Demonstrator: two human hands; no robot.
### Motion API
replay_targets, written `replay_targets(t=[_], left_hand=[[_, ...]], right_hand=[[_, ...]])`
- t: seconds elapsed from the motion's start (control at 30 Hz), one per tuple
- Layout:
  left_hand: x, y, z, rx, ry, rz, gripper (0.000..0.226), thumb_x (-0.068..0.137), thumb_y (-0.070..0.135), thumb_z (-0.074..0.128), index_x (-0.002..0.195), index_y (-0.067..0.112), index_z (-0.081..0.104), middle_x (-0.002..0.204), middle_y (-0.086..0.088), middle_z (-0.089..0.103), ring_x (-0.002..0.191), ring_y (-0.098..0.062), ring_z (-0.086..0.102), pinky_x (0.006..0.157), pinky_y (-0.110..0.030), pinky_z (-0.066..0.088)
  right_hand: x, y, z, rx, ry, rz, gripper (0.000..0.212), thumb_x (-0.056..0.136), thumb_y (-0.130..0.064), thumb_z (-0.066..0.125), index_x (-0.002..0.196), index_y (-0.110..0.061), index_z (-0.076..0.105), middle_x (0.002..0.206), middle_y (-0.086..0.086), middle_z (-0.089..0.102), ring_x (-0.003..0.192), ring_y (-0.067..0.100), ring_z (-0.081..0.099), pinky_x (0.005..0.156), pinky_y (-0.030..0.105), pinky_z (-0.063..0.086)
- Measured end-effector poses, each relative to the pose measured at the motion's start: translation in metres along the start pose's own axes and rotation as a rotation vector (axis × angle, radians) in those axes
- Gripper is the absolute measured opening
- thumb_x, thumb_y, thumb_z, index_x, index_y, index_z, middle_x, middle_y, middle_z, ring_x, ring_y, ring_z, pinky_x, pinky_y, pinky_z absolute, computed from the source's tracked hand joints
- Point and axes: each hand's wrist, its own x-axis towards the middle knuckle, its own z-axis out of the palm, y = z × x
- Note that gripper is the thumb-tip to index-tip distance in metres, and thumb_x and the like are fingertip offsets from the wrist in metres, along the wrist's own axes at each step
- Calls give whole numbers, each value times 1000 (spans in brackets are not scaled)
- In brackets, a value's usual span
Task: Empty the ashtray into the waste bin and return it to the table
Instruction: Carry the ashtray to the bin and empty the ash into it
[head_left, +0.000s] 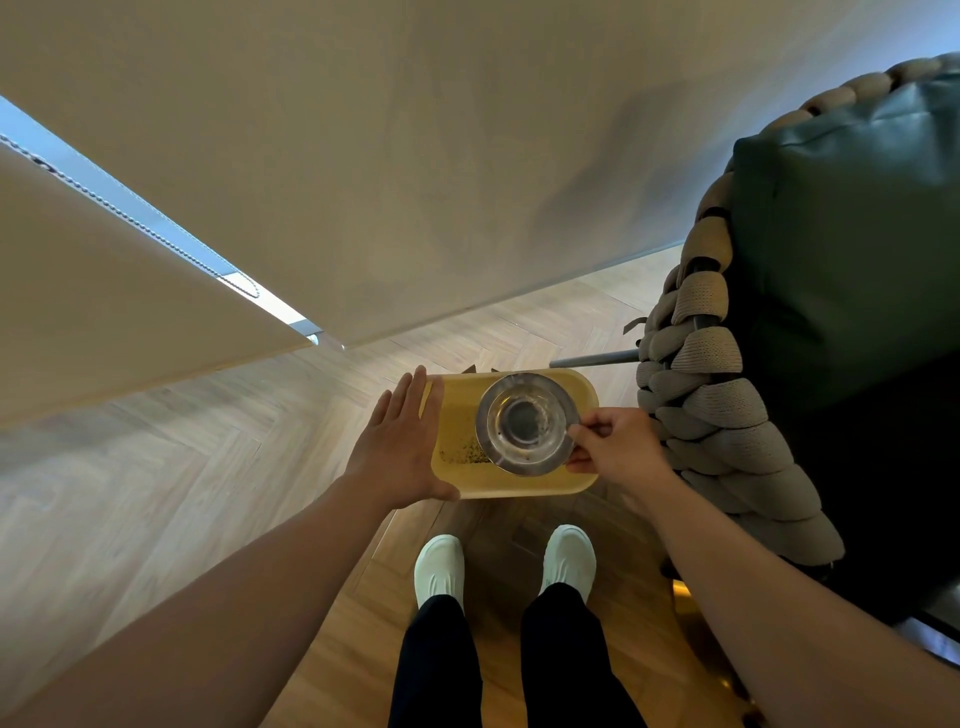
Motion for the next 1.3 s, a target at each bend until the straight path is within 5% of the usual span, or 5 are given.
replay_targets(t=[0.23, 0.67, 0.9, 1.13, 1.3], left_hand=[[3, 15, -2, -74, 31, 66, 124, 65, 70, 75, 156, 19, 8, 167, -8, 1, 154, -27, 0, 124, -45, 17], [1, 31, -3, -277, 96, 54, 110, 60, 69, 78, 148, 26, 29, 155, 5, 32, 142, -18, 30, 115, -44, 36], [-1, 32, -8, -409, 99, 72, 100, 62, 70, 78, 144, 30, 36, 146, 10, 46, 132, -13, 44, 110, -44, 42], [-2, 31, -13, -438, 94, 80, 102, 61, 68, 81, 145, 30, 37, 147, 12, 46, 133, -11, 45, 109, -41, 43], [-3, 30, -18, -445, 99, 74, 105, 58, 66, 83, 146, 31, 37, 147, 13, 46, 134, -11, 43, 109, -42, 42]], right_hand=[[-4, -3, 0, 101, -53, 26, 15, 95, -5, 63, 108, 2, 67, 83, 15, 73, 64, 21, 72, 57, 28, 61], [-14, -5, -3, 88, -146, 37, 20, 92, -6, 67, 111, 0, 66, 92, 18, 75, 69, 23, 76, 62, 33, 64], [-11, -16, -2, -374, -213, -252, 56, 91, -20, 69, 139, -33, 44, 85, 1, 74, 62, 15, 75, 65, 25, 61], [-17, -23, 1, -649, -363, -490, 102, 72, -44, 85, 149, -34, 19, 149, -6, 43, 130, 13, 49, 110, 35, 46], [-21, -25, 3, -807, -325, -480, 126, 70, -46, 85, 156, -30, -5, 158, 0, 33, 136, 24, 47, 110, 45, 45]])
